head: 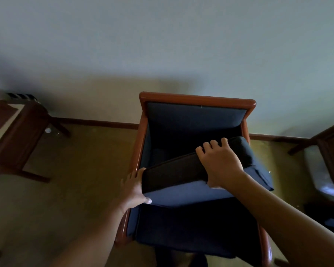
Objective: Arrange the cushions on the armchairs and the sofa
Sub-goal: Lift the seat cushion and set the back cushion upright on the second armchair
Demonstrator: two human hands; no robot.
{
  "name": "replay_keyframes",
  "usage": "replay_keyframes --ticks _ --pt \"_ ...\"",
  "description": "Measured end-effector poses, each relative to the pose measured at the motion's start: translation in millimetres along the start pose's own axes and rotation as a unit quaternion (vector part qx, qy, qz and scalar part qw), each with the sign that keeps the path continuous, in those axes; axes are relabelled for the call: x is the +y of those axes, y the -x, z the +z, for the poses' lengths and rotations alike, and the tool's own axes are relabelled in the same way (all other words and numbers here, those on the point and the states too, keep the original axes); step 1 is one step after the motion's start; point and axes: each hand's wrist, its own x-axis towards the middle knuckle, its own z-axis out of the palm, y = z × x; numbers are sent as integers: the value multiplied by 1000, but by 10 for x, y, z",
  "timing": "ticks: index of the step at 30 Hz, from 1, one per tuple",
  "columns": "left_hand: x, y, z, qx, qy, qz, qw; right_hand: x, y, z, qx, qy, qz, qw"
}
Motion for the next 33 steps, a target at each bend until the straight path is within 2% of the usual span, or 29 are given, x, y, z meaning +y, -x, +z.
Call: replay_keyframes --ticks 3,8,17,24,33 --pt "-83 -78 -6 16 9 -1 1000 59 -23 -55 10 -17 6 1000" --pt "-1 -145 -239 60 79 50 994 275 51 -77 29 -10 38 999" --pt "295 -601 -1225 186 -4 106 977 855 -120 -11 156 -77 95 980" --pt "631 -1246 -1688 201 -65 121 970 1269 -614 349 184 -138 134 964" --pt "956 -2220 -1727 152 -98 129 975 1779 -1345 1017 160 -201 142 956"
